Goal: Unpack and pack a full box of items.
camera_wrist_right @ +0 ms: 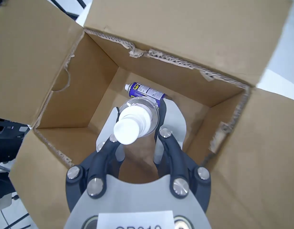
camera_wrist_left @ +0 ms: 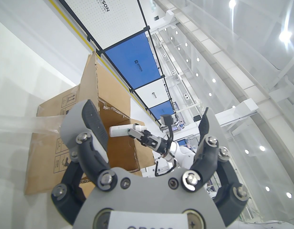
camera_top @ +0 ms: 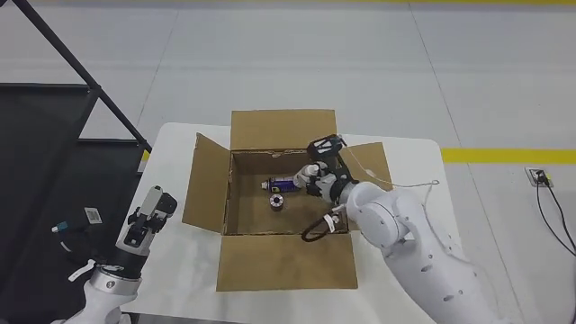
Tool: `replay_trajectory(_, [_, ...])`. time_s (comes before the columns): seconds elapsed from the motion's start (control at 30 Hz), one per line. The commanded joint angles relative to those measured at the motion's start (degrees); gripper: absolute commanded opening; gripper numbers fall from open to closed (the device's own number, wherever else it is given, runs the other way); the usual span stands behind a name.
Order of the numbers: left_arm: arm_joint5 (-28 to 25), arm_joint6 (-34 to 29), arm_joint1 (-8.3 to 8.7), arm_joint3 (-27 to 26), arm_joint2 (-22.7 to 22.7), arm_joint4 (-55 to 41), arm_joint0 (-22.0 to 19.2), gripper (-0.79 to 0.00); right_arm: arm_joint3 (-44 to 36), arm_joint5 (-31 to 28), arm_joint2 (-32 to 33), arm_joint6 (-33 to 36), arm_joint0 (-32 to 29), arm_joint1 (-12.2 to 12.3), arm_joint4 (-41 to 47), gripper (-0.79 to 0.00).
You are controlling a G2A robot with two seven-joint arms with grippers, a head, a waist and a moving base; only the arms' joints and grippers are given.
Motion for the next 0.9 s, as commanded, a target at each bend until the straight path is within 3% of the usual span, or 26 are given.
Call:
replay_trajectory(0.0, [0.0,0.0,0.0,0.0,0.0,0.0,0.0,0.0,-6.1,1.4,4.0,-0.2,-4.2,0.8,-1.6,-0.785])
replay_trajectory(0.17, [0.0,0.0,0.0,0.0,0.0,0.0,0.0,0.0,-15.3,7.1,12.8,-3.6,-12.6,2.0,-4.7,-0.785])
replay_trajectory(0.33, [0.0,0.0,0.0,0.0,0.0,0.0,0.0,0.0,-18.8,14.3,20.8,-7.2,-19.0,2.5,-6.1,-0.785])
replay_trajectory(0.57, [0.0,0.0,0.0,0.0,0.0,0.0,0.0,0.0,-9.6,16.5,27.3,-4.4,-19.8,3.1,-7.6,-0.785])
replay_trajectory(0.87, [0.0,0.0,0.0,0.0,0.0,0.0,0.0,0.0,5.1,15.4,26.2,2.1,-14.3,3.3,-11.1,-0.785])
